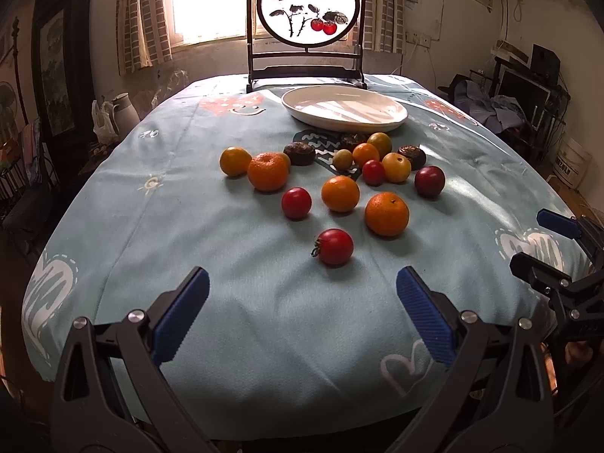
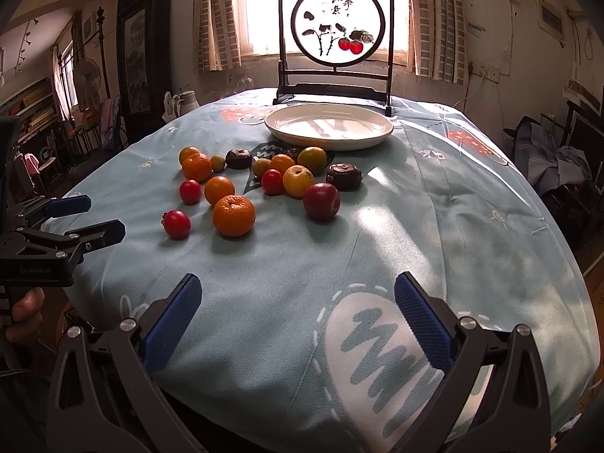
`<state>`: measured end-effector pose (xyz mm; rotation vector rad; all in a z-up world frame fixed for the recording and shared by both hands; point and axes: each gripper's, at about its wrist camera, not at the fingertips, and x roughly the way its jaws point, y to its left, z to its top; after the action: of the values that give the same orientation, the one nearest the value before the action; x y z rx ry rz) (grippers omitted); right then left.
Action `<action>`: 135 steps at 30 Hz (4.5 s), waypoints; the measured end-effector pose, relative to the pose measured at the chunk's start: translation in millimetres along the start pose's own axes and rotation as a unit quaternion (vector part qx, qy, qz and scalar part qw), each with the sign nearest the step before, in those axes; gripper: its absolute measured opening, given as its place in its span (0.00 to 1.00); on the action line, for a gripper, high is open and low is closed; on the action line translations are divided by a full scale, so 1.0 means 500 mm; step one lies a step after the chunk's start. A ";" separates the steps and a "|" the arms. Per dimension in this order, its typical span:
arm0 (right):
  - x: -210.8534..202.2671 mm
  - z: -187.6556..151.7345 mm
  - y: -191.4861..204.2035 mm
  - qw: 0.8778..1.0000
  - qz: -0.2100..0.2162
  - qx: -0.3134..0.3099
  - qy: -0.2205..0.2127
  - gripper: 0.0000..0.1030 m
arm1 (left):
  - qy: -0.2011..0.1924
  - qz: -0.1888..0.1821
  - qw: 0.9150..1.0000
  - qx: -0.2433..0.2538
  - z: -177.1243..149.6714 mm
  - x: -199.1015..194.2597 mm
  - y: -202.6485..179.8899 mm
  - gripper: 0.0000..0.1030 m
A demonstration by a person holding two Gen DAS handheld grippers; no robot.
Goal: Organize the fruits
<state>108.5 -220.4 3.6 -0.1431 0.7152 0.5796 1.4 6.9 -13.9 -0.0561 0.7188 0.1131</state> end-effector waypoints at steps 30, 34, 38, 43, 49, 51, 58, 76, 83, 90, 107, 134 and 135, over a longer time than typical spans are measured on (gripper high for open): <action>0.120 0.074 0.058 0.998 0.051 -0.022 0.036 0.86 | 0.013 -0.049 0.999 0.014 -0.028 0.038 0.055 0.98; 0.191 0.100 0.073 0.994 0.068 -0.024 0.078 0.79 | 0.017 -0.054 0.998 0.004 -0.029 0.047 0.074 0.98; 0.232 0.116 0.089 0.990 0.086 -0.033 0.103 0.77 | 0.018 -0.052 0.998 0.000 -0.029 0.058 0.084 0.98; 0.252 0.113 0.087 0.986 0.099 -0.031 0.129 0.45 | 0.020 -0.060 0.998 0.005 -0.024 0.065 0.083 0.97; 0.209 0.097 0.038 0.988 0.126 0.029 0.085 0.43 | 0.021 -0.089 0.995 0.030 0.001 0.086 0.048 0.94; 0.205 0.089 0.015 0.985 0.135 0.057 0.087 0.43 | 0.020 -0.094 0.994 0.048 0.012 0.096 0.025 0.88; 0.200 0.070 -0.001 0.981 0.155 0.078 0.088 0.43 | 0.054 -0.109 0.991 0.054 0.038 0.150 -0.012 0.58; 0.196 0.069 -0.001 0.978 0.183 0.065 0.081 0.43 | 0.055 -0.128 0.990 0.030 0.070 0.151 0.005 0.31; 0.194 0.183 -0.055 0.985 0.154 0.077 0.021 0.43 | -0.002 -0.137 0.990 0.017 0.243 0.173 0.024 0.31; 0.346 0.349 -0.167 0.993 0.062 0.097 0.021 0.43 | 0.050 -0.122 0.991 -0.003 0.444 0.372 -0.007 0.31; 0.429 0.379 -0.217 0.993 0.064 0.096 0.039 0.51 | 0.074 -0.068 0.994 -0.042 0.484 0.476 -0.013 0.86; 0.243 0.156 -0.094 0.994 0.052 0.051 0.083 0.69 | 0.005 -0.098 0.994 -0.039 0.139 0.201 0.117 0.98; 0.249 0.154 -0.096 0.993 0.052 0.056 0.090 0.68 | 0.010 -0.103 0.994 -0.036 0.141 0.205 0.116 0.98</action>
<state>254.6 -179.9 -23.0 -0.0556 0.9332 0.6295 116.9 79.4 -29.2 -0.1999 0.7239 -0.0587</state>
